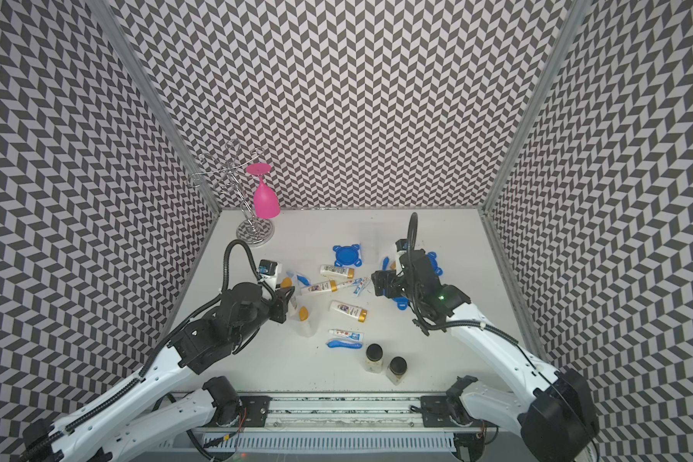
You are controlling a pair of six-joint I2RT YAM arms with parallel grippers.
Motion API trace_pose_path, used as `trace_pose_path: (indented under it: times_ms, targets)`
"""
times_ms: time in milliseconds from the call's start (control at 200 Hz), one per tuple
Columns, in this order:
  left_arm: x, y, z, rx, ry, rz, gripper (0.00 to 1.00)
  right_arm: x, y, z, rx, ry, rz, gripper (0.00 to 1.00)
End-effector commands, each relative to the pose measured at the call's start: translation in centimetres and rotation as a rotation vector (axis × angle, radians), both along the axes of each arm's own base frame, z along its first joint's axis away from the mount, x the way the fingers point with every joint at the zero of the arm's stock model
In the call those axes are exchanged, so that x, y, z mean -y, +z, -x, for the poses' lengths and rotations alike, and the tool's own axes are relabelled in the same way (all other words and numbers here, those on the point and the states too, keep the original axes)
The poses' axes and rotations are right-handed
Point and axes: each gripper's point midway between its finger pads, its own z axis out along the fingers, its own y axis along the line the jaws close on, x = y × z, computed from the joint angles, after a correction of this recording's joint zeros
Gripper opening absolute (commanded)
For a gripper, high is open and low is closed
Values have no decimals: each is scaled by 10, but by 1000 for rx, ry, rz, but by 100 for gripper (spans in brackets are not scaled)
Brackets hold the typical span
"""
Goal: Pack away toiletry kits
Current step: Place the toiletry item into the container.
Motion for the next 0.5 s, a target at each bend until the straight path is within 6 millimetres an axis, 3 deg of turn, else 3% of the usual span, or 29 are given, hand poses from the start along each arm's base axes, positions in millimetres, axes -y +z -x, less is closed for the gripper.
trace_pose_path:
  times_ms: [0, 200, 496]
  targets:
    - [1, 3, 0, 20, 20, 0, 0, 10, 3, -8, -33, -48, -8, 95]
    - [1, -3, 1, 7, 47, -13, 3, 34, -54, -3, -251, -87, 60, 94]
    - [-1, -8, 3, -9, 76, 29, 11, 47, -64, -27, -238, -113, 106, 93]
